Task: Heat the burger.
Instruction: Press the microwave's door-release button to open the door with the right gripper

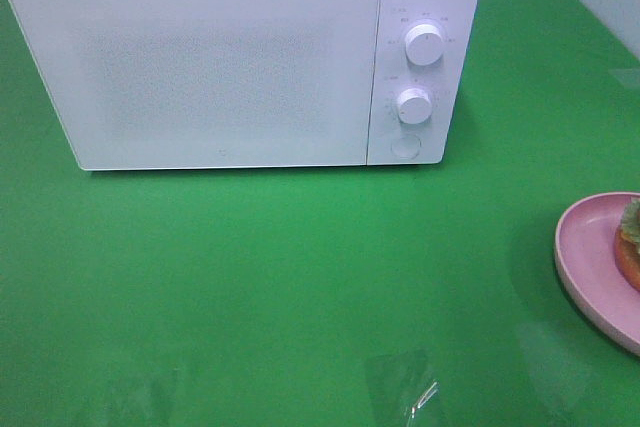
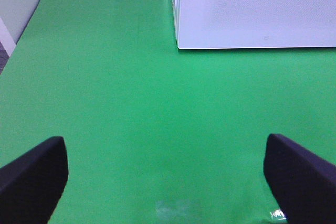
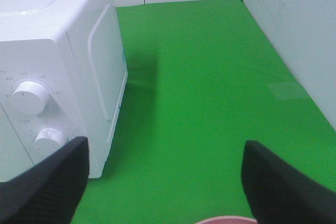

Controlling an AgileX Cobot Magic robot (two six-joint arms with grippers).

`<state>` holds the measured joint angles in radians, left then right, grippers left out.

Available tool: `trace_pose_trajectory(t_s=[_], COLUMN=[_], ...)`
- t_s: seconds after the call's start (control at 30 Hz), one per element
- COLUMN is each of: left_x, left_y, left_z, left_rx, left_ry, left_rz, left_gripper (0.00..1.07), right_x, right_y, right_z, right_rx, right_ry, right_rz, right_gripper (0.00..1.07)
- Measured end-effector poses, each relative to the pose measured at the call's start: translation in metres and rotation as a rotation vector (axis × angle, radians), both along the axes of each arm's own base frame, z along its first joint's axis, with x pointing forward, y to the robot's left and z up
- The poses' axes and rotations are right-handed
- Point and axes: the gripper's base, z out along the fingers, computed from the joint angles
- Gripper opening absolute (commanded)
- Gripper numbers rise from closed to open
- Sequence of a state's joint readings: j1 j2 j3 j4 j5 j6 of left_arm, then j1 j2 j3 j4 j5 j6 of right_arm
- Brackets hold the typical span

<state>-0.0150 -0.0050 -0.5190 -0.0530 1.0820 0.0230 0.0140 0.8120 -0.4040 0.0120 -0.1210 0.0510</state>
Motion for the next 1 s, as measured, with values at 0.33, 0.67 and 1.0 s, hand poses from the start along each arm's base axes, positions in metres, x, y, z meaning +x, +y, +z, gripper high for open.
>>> trace_pose_trajectory(t_s=[0.33, 0.67, 1.0], left_x=[0.000, 0.000, 0.000], left_y=[0.000, 0.000, 0.000], left_z=[0.000, 0.000, 0.000], left_rx=[0.000, 0.000, 0.000], left_ry=[0.000, 0.000, 0.000], left_rz=[0.000, 0.000, 0.000], left_gripper=[0.93, 0.93, 0.93], right_x=[0.031, 0.042, 0.043], right_y=[0.000, 0.022, 0.065], right_z=[-0.014, -0.042, -0.065], right_rx=[-0.001, -0.086, -0.195], right_ry=[-0.037, -0.109, -0.130], right_rz=[-0.002, 0.073, 0.113], right_gripper=[0.76, 0.76, 0.76])
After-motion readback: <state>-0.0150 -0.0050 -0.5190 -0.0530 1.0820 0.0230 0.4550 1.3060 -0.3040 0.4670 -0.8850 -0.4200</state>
